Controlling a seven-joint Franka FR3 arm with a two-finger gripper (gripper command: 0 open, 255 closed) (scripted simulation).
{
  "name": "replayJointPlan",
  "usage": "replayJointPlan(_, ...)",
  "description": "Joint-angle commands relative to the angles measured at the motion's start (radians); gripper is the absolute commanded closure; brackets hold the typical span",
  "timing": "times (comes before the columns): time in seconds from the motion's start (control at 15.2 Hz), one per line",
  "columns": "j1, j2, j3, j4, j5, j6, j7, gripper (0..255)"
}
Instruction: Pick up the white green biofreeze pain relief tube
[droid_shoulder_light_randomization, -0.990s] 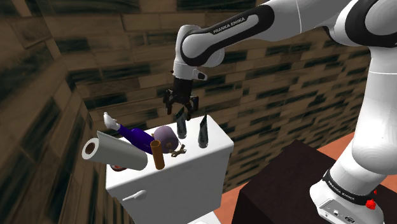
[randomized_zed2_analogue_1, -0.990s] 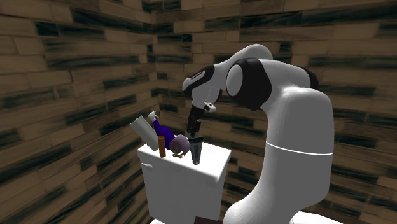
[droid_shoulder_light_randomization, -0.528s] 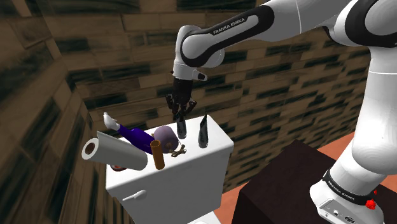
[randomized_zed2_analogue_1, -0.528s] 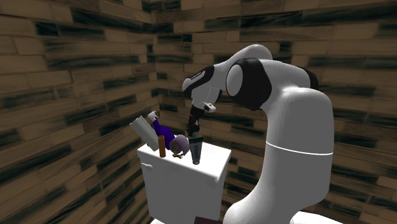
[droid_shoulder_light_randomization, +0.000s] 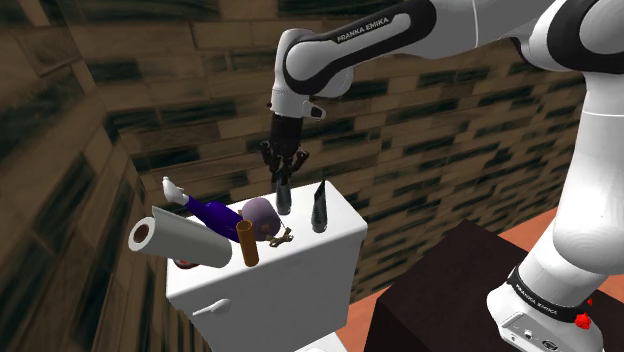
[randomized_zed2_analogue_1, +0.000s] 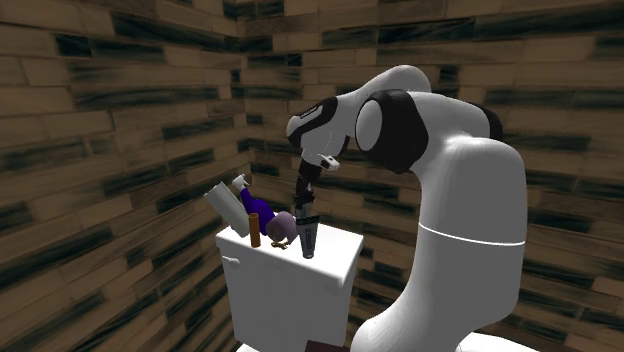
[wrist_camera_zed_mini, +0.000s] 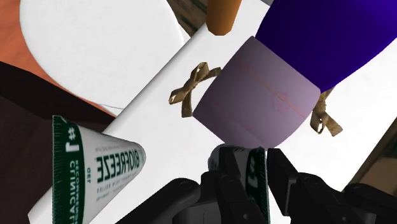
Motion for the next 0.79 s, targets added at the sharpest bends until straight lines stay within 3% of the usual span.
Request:
replayJointPlan(0.0, -0.002, -0.009, 0.001, 0.016, 0.002, -0.024, 0.004, 255)
replayJointPlan(0.73, -0.005, -0.034, 0.004, 0.107, 0.005, -0.135, 0.028, 255)
